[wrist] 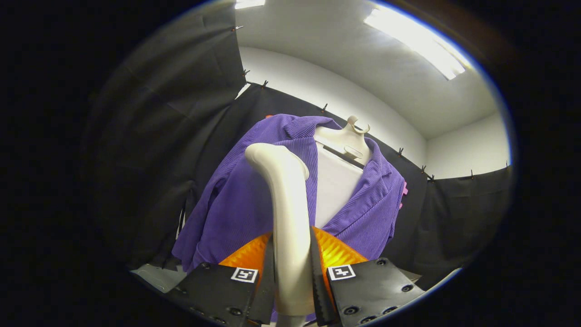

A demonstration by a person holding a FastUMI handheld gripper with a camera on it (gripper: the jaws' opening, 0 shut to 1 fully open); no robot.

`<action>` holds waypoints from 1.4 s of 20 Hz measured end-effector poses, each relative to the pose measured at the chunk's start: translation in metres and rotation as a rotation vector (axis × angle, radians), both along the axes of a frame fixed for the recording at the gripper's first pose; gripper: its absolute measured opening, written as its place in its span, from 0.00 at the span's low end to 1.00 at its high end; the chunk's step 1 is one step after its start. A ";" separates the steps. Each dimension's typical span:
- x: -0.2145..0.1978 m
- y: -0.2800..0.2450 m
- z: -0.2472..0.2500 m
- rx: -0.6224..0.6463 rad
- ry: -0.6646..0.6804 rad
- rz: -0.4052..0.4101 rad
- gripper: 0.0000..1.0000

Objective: Iron the clothes twice with a garment steamer, once on the left side and once on the right side.

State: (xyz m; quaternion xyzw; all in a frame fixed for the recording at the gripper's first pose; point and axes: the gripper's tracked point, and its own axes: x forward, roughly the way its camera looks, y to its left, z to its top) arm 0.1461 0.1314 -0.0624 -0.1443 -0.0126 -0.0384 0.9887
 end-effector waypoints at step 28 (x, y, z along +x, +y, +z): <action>-0.026 0.006 -0.101 -0.027 0.101 -0.036 0.43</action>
